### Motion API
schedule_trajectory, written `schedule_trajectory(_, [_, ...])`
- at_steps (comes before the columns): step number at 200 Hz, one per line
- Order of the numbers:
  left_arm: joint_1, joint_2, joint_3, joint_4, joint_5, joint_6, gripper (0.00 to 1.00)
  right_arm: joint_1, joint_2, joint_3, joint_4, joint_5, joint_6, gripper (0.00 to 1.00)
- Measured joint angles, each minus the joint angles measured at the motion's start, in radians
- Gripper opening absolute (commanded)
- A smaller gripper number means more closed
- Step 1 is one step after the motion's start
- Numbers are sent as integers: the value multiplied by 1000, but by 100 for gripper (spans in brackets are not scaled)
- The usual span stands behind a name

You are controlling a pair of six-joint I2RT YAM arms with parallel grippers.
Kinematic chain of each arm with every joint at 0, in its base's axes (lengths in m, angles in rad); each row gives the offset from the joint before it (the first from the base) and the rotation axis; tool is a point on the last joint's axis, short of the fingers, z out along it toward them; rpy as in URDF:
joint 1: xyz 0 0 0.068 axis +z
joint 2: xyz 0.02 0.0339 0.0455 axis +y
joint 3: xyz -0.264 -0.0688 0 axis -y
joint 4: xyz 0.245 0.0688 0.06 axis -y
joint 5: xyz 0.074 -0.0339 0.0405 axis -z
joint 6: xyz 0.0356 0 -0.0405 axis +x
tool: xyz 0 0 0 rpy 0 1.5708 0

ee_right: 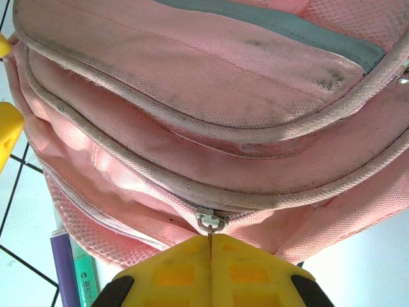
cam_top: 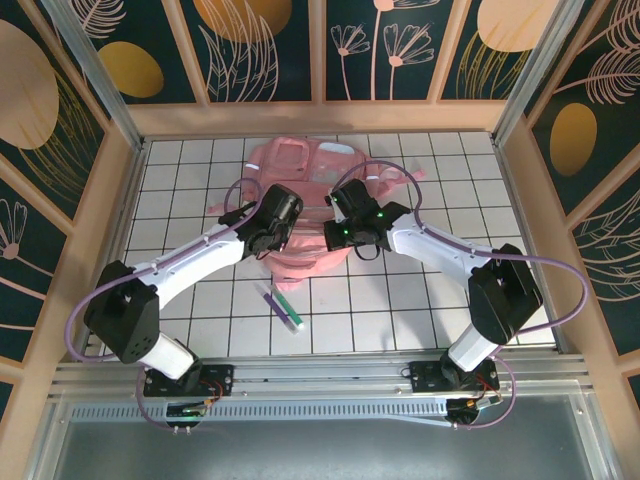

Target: Pack the student bag

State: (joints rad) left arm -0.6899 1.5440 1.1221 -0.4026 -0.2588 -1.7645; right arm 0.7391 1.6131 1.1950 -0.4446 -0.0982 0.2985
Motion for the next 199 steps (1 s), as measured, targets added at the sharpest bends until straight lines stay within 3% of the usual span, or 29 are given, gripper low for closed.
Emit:
schedule_trajectory(117, [0,82,-49,64,67,-73,38,10,0,0,-2,0,3,0])
schedule_trajectory(129, [2,101,-49,66,60,-66,26,13,0,0,-2,1,3,0])
schedule_trajectory(142, [9,123,-47,69,60,-51,0,19,1,0,-2,0,3,0])
schedule_trajectory(199, [74,132,-35,58,116,87,0,45,14,-16,14,49,-21,0])
